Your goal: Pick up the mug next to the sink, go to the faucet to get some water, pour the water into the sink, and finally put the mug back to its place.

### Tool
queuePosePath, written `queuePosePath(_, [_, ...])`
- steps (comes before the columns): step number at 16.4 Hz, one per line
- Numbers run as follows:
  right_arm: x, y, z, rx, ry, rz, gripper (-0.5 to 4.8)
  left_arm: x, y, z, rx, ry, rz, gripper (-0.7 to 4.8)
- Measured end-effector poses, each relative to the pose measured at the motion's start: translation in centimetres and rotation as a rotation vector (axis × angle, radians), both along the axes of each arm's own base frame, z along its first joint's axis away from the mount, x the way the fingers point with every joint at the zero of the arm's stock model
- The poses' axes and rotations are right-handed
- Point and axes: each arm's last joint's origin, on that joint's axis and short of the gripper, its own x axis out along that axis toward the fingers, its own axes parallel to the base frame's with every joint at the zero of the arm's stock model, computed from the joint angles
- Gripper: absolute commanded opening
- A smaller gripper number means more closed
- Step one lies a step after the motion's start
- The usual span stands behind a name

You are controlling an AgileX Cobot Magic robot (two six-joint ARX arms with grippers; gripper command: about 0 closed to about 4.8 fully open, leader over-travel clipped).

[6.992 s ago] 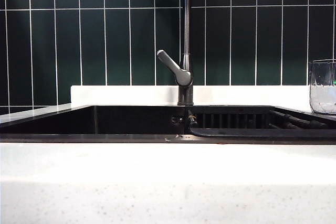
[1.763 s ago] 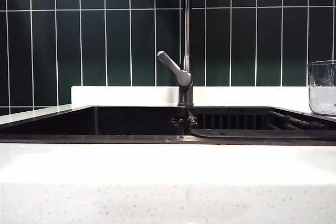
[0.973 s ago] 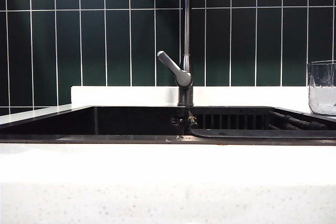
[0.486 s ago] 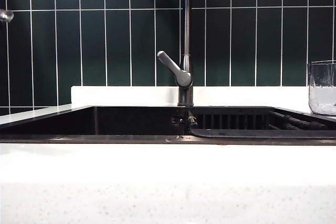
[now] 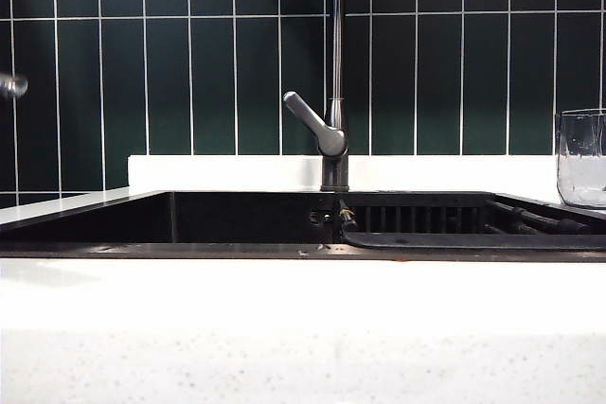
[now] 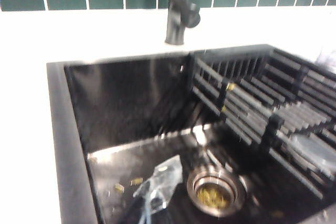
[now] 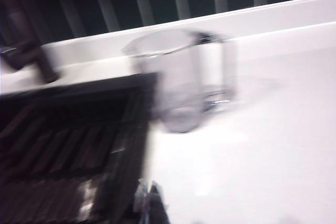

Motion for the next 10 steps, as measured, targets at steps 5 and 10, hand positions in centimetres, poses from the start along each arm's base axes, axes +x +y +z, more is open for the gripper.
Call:
queuePosePath(5, [0.03,0.23,0.01,0.000,-0.001,0.023,-0.06,0.00,0.02,-0.12,0.006,0.011,0.002,-0.05])
queuePosePath(10, [0.09,0.78,0.01,0.000,-0.001,0.072,-0.06,0.14,0.29,-0.12,0.005,0.011,0.023,-0.05])
